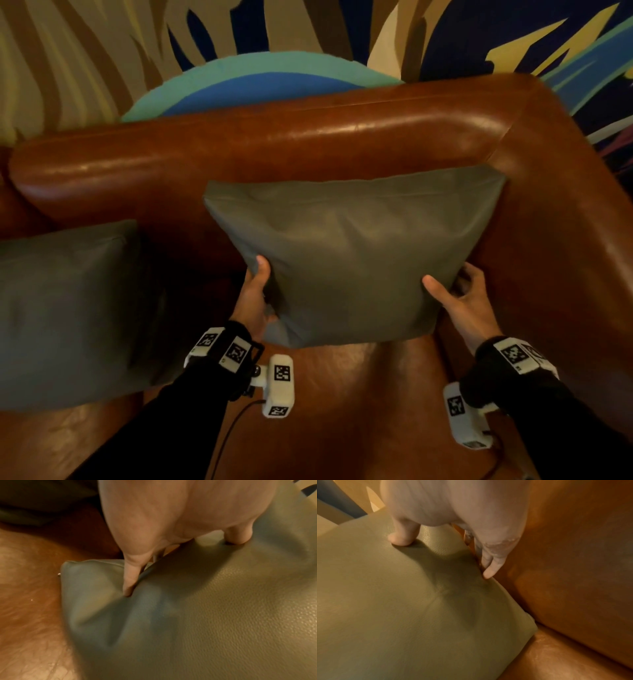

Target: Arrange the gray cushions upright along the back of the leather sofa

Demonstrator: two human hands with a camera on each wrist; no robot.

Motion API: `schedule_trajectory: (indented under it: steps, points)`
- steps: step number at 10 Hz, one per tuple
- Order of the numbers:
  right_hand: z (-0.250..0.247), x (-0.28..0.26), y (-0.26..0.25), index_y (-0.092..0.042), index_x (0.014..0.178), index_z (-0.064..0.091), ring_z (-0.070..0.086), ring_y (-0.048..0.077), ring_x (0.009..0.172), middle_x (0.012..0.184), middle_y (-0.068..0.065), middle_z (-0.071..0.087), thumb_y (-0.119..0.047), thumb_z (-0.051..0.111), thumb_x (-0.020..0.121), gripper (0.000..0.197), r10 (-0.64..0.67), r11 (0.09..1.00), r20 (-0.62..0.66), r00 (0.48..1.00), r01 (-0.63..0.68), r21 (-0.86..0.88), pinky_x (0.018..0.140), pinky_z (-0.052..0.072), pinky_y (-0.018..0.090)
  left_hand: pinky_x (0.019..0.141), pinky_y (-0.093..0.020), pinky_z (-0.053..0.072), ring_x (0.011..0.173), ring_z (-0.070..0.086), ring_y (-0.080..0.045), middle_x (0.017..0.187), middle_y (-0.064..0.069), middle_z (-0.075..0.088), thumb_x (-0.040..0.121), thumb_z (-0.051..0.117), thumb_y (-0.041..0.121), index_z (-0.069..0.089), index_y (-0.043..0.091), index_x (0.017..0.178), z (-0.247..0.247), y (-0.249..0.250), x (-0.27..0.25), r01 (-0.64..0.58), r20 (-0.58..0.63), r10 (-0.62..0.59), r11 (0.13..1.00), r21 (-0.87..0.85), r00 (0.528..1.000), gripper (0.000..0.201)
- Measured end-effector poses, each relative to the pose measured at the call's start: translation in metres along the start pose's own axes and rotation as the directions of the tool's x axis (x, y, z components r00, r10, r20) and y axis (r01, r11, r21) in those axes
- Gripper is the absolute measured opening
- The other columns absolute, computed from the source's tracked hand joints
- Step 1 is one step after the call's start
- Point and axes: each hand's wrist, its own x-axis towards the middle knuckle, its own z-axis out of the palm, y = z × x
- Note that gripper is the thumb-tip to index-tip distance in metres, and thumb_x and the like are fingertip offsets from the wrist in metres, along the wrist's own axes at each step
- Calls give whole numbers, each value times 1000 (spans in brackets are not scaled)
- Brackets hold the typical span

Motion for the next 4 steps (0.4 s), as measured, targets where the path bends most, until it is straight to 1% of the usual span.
schedule_trajectory:
  steps: [1,2,3,4]
  points:
    - [-2,-4,-2,-29,157,32,57,20,127,157,3,51,-62,87,57,119,8,997,-10,1000,-9,-75,111,47,43,102,-56,50,129,57,-29,143,1,58,44,64,89,44,46,144,-9,0,-4,-50,21,49,995,84,999,111]
    - [-11,-8,0,-22,159,33,56,25,134,157,4,51,-74,80,45,133,17,982,-25,1000,-21,-187,112,47,44,111,-56,42,133,53,-27,147,5,53,50,55,94,36,49,147,-34,-5,-6,-60,-6,62,977,207,998,109]
    - [-17,-20,10,-18,157,36,55,30,135,152,9,53,-65,79,61,115,48,946,-54,997,-62,-319,110,47,44,117,-48,36,140,47,-29,152,1,49,76,50,80,32,39,152,-77,-13,-15,-52,-64,106,829,558,992,88]
    - [-16,-45,28,-15,148,46,59,27,123,142,9,58,-40,81,83,78,125,875,-17,992,-118,-469,105,47,42,106,-39,46,121,63,-28,135,-7,65,94,54,49,49,28,142,-130,-33,-55,-40,-65,164,565,824,984,53]
